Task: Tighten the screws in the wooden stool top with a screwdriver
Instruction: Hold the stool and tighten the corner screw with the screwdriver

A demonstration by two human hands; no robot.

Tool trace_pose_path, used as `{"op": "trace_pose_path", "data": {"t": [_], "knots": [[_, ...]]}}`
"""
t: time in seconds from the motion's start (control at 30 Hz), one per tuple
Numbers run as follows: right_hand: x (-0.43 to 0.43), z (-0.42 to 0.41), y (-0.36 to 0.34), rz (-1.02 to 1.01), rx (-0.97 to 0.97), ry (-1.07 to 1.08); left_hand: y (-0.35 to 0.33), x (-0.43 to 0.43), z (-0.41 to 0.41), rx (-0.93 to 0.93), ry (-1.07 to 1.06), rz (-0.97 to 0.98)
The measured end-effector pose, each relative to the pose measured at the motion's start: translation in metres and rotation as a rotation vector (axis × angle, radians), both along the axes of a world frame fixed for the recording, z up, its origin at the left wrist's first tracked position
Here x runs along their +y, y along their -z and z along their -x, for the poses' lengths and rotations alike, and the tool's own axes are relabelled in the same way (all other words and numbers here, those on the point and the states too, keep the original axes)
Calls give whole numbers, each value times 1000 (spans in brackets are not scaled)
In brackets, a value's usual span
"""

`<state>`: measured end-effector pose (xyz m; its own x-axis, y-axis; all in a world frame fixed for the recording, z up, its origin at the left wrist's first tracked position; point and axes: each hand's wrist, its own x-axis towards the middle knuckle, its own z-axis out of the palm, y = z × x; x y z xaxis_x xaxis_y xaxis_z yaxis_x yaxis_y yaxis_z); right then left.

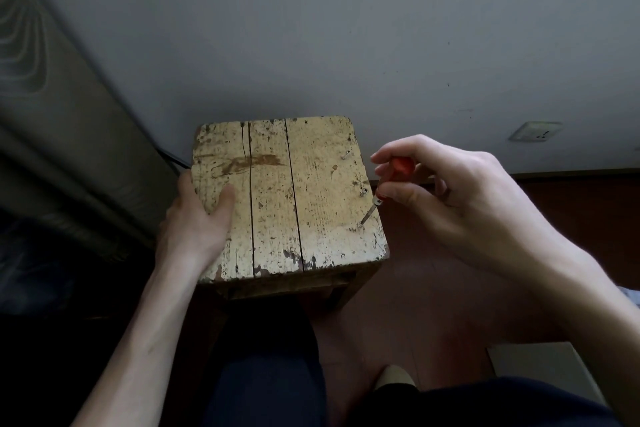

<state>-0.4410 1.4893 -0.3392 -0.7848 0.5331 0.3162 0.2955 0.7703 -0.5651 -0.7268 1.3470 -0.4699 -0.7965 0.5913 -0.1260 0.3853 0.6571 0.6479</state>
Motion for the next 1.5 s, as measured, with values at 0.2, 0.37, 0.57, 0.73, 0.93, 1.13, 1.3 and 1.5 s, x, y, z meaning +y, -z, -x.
{"op": "trace_pose_path", "data": {"t": [0.2, 0.37, 0.57, 0.73, 0.93, 1.13, 1.3, 1.5], "knots": [[-4, 8, 6, 84, 134, 114, -1, -1, 0, 3, 11, 4], [-8, 12, 11, -45, 97, 90, -1, -1, 0, 5, 11, -1], [-1, 1, 1, 46, -17, -43, -3, 0, -1, 10, 5, -17], [6, -10, -5, 209, -45, -163, -3, 0, -1, 8, 5, -13], [5, -5, 0, 183, 0, -135, -4, 0, -2, 3, 11, -4], [-1, 0, -1, 117, 17, -91, -6, 0, -2, -9, 9, -2], [-6, 2, -3, 37, 61, 6, -7, 0, -3, -12, 8, -6], [-3, 6, 5, -45, 122, 185, -8, 0, -4, -15, 12, 5]]}}
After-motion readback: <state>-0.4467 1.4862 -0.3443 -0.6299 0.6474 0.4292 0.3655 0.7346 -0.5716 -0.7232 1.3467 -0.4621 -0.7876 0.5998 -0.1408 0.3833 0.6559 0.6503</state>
